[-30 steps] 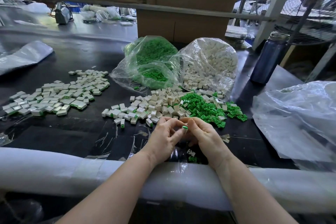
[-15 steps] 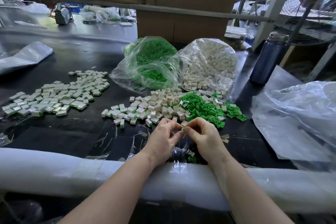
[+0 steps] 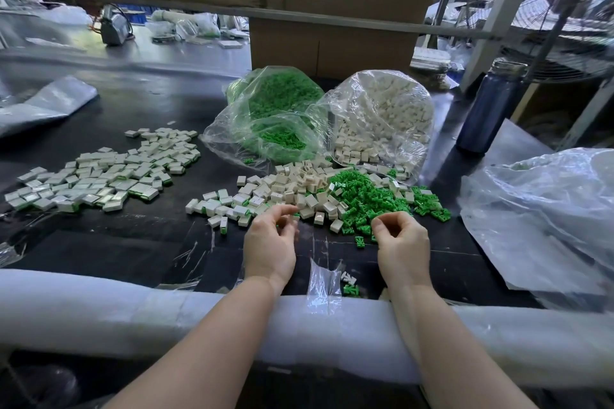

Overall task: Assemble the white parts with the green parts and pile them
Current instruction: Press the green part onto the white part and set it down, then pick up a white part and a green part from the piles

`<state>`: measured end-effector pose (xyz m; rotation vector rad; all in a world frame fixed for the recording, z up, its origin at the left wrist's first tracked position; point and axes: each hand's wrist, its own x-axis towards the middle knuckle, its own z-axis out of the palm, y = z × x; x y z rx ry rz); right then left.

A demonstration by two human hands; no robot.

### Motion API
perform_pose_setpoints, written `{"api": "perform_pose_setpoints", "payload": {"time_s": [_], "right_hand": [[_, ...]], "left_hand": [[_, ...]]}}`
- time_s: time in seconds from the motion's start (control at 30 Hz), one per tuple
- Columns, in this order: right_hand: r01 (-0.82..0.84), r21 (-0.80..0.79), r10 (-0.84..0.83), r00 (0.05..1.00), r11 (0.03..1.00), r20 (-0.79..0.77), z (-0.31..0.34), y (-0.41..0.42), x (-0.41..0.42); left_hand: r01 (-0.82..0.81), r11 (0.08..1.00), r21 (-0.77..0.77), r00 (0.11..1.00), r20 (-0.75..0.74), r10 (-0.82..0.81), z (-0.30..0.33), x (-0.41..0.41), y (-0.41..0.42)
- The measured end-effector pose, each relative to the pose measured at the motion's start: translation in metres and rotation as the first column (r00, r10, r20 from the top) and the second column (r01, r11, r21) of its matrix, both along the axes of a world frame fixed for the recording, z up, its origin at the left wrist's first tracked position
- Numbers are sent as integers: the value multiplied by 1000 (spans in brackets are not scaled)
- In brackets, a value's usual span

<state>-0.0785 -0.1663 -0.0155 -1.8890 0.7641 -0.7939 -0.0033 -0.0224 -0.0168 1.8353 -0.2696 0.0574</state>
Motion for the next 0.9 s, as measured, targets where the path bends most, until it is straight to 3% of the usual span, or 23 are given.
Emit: {"api": "perform_pose_setpoints", "payload": {"time_s": [0.13,0.5,0.7,0.9], "right_hand": [[-7,-47,3,997,999,-77,-2,-1,1],[-76,-153,22,944,985,-328,-3,2,2],[-110,-202,13,903,973,-430,0,4,3],[-130,-184,48,917,974,-395,4,7,-1]], "left_hand": [[-68,991,116,997,45,64,-1,3,0],[27,913,407,1000,1,-30,-2,0,-3],[33,904,426,998,40,-55,-2,-1,-4],[57,894,445,987,107,-116,-3,-4,-3]]}}
